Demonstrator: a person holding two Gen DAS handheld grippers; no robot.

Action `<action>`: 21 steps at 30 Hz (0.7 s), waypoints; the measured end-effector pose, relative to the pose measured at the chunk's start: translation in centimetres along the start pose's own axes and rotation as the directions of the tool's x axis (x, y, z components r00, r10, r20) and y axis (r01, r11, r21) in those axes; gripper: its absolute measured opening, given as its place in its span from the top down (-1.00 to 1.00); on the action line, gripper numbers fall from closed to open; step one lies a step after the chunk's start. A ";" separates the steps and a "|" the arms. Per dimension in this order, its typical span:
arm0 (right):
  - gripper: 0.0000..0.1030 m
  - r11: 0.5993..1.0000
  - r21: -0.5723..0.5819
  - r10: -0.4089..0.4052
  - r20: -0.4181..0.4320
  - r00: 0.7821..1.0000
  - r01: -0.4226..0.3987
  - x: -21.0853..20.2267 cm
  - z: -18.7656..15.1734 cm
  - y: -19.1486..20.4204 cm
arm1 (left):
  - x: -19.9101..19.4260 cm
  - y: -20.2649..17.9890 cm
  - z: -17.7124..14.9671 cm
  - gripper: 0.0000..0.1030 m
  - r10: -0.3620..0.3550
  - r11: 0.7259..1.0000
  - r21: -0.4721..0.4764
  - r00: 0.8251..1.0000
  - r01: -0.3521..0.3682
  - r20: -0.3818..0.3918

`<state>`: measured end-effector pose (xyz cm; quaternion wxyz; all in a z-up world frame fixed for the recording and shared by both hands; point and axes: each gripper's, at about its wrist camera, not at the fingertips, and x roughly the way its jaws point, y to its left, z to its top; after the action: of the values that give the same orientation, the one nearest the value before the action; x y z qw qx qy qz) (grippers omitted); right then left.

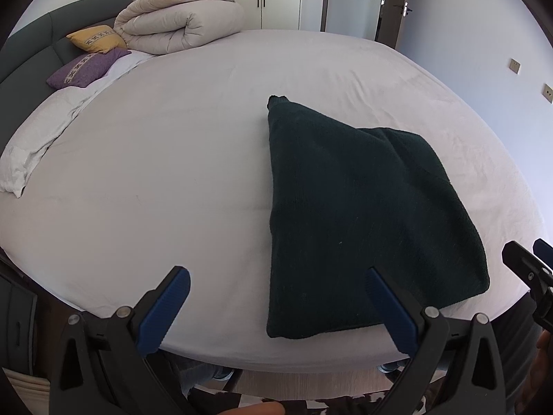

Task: Fold small clothes

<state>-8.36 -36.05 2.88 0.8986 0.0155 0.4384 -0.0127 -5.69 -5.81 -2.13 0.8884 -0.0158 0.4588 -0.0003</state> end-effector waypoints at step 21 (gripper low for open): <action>-1.00 1.000 -0.001 0.005 -0.006 1.000 -0.005 0.7 -0.1 1.4 | 0.3 -0.1 -0.4 -1.00 -0.003 1.000 0.005 1.000 0.003 -0.012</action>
<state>-7.95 -34.70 2.32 0.8972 0.0163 0.4412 -0.0100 -5.80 -5.94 -2.60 0.8858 -0.0144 0.4639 -0.0027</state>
